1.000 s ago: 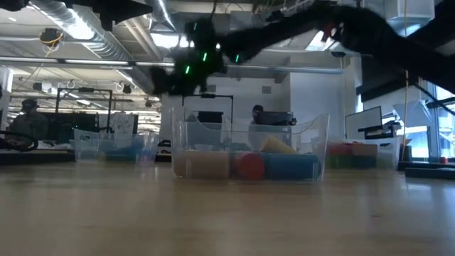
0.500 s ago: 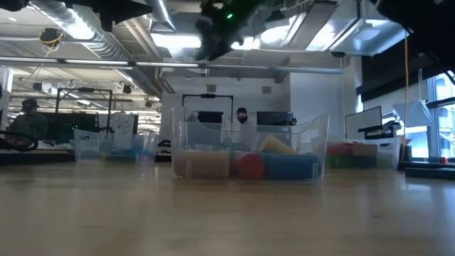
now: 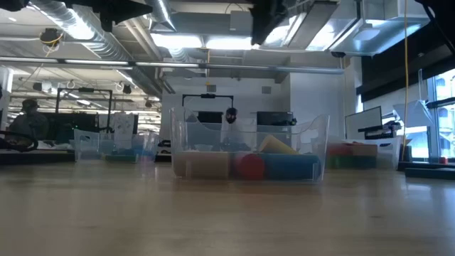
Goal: Sort blocks by size
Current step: Put the blue rectangular block into the top left transparent bin
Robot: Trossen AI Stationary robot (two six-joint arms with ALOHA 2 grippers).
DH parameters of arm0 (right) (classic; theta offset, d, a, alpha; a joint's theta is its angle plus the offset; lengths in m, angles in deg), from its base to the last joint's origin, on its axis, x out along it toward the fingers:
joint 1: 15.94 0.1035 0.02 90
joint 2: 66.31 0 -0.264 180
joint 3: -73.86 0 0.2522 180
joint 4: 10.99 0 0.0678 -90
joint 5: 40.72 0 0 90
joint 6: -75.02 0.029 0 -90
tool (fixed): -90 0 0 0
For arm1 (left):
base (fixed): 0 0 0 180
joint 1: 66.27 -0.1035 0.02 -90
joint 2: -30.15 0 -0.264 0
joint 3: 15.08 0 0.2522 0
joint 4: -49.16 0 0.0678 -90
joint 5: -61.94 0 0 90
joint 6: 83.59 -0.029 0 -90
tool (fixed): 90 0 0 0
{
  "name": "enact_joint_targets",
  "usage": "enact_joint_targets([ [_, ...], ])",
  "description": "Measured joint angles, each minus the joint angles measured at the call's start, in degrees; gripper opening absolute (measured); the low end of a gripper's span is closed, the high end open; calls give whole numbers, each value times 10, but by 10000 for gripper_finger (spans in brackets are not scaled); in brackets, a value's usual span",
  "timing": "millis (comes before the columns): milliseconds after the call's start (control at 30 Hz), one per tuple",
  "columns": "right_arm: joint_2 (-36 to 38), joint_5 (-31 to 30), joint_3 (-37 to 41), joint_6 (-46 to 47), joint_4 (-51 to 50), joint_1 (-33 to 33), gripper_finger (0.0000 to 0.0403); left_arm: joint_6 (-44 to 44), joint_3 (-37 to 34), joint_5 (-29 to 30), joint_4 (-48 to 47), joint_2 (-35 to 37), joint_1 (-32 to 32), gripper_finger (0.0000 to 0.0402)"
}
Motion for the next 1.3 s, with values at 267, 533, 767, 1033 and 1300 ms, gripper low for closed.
enact_joint_targets([
  [267,16,-64,22,89,-99,39,237,9,0,0,-1,0,0,210],
  [533,141,-56,207,152,-81,44,237,9,0,0,-2,0,1,210],
  [767,281,-2,453,281,-28,41,237,8,0,0,2,0,0,210],
  [1033,353,110,647,392,-12,27,237,7,0,0,4,0,0,210],
  [1300,355,183,786,405,107,28,237,2,0,0,14,0,0,210],
])
